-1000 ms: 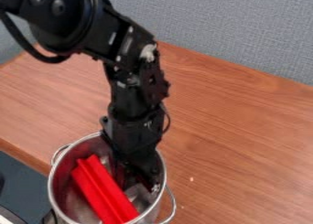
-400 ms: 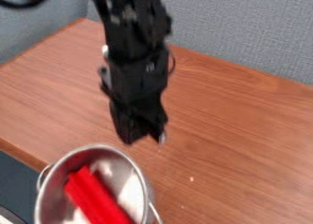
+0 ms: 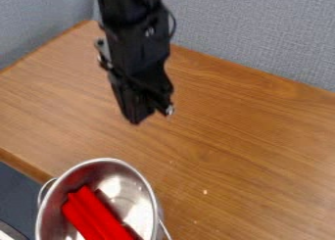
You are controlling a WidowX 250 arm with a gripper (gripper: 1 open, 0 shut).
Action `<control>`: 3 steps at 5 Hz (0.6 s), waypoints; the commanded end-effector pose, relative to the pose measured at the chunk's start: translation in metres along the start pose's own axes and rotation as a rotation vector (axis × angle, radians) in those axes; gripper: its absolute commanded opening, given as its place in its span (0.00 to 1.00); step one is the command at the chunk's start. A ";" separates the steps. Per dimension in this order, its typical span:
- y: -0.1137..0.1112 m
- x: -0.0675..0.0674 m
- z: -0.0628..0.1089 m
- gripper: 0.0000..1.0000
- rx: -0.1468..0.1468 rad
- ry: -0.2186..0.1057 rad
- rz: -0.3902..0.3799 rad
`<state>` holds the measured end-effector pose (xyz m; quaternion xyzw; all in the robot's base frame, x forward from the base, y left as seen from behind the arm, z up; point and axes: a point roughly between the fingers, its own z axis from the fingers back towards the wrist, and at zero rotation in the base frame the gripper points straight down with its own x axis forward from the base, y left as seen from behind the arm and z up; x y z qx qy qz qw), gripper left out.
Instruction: Put the red object in the metal pot
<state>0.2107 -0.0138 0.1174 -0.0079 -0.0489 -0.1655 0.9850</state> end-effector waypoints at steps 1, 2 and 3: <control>-0.006 -0.001 -0.019 0.00 -0.003 -0.008 -0.018; -0.009 -0.002 -0.034 1.00 0.003 0.008 -0.030; -0.011 -0.001 -0.041 1.00 -0.003 0.007 -0.032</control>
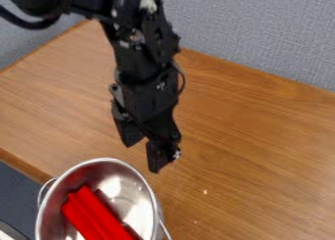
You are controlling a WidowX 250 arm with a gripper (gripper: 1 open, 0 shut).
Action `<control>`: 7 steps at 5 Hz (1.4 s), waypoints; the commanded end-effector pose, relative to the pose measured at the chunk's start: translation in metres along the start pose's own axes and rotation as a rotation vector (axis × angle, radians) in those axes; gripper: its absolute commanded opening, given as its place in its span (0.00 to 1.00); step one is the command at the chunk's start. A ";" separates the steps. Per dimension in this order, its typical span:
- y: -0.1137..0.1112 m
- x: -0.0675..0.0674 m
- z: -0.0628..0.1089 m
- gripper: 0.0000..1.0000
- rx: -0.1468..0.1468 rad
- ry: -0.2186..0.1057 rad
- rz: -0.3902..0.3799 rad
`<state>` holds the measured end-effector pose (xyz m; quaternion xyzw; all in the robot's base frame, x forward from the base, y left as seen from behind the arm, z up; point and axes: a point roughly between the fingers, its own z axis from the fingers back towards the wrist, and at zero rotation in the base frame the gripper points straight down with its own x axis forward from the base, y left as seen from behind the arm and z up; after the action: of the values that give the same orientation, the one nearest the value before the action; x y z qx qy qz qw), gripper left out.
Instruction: Put the red object in the metal pot
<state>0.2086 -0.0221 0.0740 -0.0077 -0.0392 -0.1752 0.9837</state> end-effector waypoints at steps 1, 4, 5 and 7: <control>-0.004 -0.002 -0.010 1.00 0.026 0.008 -0.021; 0.002 0.003 0.026 1.00 0.087 -0.069 -0.001; 0.009 0.009 0.053 1.00 0.073 -0.149 0.038; 0.009 0.007 0.049 1.00 0.038 -0.142 0.055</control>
<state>0.2103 -0.0167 0.1187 -0.0023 -0.1026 -0.1528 0.9829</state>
